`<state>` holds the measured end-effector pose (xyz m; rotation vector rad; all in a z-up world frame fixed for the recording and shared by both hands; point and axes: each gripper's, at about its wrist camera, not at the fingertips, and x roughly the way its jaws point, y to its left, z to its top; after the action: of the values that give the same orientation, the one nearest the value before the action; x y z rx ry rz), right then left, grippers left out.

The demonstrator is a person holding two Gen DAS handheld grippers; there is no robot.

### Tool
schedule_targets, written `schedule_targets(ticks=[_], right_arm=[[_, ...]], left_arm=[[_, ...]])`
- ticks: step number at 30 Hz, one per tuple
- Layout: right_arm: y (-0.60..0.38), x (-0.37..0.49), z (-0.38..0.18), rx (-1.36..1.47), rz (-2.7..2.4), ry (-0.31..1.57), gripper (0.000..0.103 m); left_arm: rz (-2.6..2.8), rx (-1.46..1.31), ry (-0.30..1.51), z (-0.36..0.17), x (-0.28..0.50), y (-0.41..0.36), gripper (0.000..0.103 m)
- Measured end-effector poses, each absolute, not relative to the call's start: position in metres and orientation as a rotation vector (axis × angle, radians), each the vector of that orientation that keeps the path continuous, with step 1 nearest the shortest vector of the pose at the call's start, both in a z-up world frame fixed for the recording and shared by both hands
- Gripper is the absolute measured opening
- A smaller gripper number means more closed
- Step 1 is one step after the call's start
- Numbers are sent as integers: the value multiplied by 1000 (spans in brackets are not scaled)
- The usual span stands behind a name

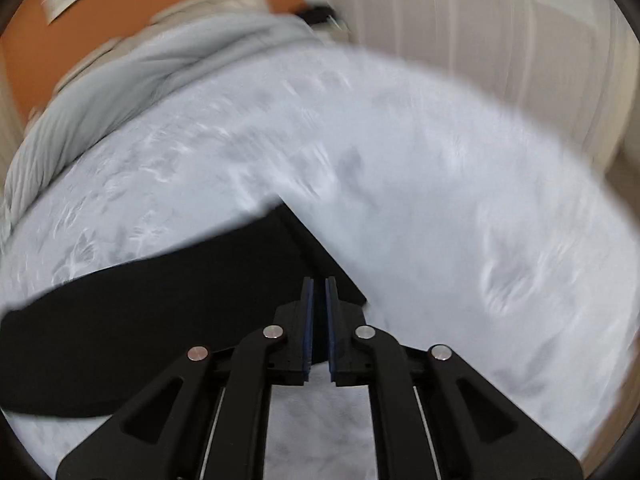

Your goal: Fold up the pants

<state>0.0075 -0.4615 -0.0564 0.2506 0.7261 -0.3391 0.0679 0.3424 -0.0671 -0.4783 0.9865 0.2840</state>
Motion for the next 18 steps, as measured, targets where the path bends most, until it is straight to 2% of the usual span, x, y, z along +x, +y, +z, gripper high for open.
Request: schedule_targets(ticks=[1,2,4,5,8,10,12,13,16,18], right_arm=[[-447,4,-48,237,-280,703,15],[-426,4,-38,215,-215,691,21],[-366,0,-25,132,-67,666,60],[-339,-1,-23,83,-1,658,65],[-239,-1,-35,-128,213,677,64],[-185,3,-56,-223,327,723,51],[-145,14,-78,-259,418,789,41],[-130,14,-88,-270,452,812,38],[-89,19,-106,-326,495,840,37],[-76,17,-111,-329,511,846,37]], left_arm=[[266,-452,976,-61,66,330,52],[246,-434,967,-56,65,318,71],[176,-421,952,-50,63,291,81],[134,-421,962,-51,65,279,81],[46,-462,1055,-71,74,256,81],[32,-524,1124,-90,81,250,81],[39,-571,1163,-103,86,250,76],[50,-583,1179,-109,88,250,70],[82,-589,1192,-117,91,250,63],[85,-584,1172,-114,93,250,52]])
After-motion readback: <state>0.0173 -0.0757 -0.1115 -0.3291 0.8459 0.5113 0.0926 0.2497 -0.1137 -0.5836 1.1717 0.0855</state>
